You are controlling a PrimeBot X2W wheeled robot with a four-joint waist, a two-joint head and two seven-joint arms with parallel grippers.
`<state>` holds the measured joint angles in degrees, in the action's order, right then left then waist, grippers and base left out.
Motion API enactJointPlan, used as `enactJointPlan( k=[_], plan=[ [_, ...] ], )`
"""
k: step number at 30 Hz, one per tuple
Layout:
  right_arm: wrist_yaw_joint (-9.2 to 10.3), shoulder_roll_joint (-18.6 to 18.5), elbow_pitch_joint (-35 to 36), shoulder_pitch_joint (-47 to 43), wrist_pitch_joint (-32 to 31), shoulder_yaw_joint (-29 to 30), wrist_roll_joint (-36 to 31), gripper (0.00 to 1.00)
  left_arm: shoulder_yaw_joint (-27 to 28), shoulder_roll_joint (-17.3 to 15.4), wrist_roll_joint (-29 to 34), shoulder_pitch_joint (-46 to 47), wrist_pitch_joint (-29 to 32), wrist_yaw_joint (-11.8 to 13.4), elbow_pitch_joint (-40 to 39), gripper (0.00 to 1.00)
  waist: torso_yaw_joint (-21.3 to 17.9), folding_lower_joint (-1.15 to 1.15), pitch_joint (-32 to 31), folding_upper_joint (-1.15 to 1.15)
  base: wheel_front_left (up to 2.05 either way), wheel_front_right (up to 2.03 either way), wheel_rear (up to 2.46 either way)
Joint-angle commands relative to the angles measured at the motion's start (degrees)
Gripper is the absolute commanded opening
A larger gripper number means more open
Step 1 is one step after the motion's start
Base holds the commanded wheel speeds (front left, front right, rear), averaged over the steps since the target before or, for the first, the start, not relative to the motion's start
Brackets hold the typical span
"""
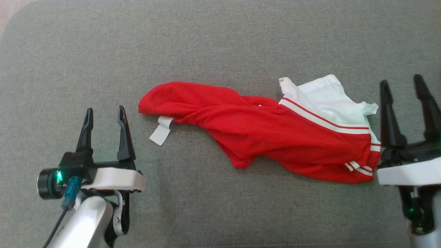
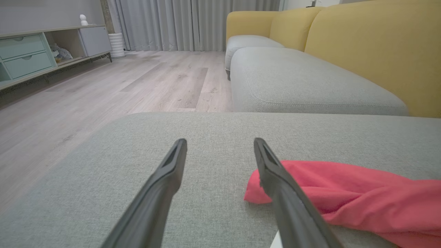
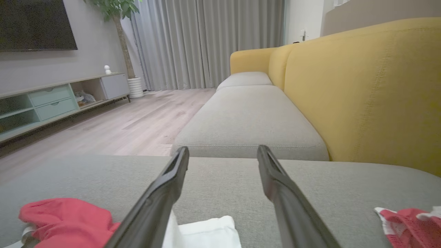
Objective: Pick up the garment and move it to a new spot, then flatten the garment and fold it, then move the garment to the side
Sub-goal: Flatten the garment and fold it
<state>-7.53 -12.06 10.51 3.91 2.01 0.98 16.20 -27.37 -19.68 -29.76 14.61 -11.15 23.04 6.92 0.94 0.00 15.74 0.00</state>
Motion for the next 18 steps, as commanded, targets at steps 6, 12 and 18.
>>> enactJointPlan(
  k=[6, 12, 18],
  plan=[
    [0.04, 1.10, 4.01, -1.53, -0.47, -2.50, -0.21, 1.00, 2.31, -2.42, -0.55, 0.78, 0.87, 0.29, -2.17, 1.00, -0.51, 0.00, -0.08, 0.00, 0.00, 0.00, 0.00],
    [0.04, 1.34, 4.28, -1.59, -1.18, -2.67, 0.06, 1.00, 0.42, -2.89, -1.30, 0.85, 3.65, -1.62, -2.17, 1.00, -0.92, 0.00, 0.09, 0.00, 0.00, 0.00, 0.00],
    [0.04, 1.56, 4.42, -1.33, -1.99, -2.77, 0.67, 1.00, -2.95, -1.99, -4.09, 2.99, 9.66, -6.39, 1.63, 1.00, -1.73, 0.00, 1.01, 0.00, 0.00, 0.00, 0.00]
  ],
)
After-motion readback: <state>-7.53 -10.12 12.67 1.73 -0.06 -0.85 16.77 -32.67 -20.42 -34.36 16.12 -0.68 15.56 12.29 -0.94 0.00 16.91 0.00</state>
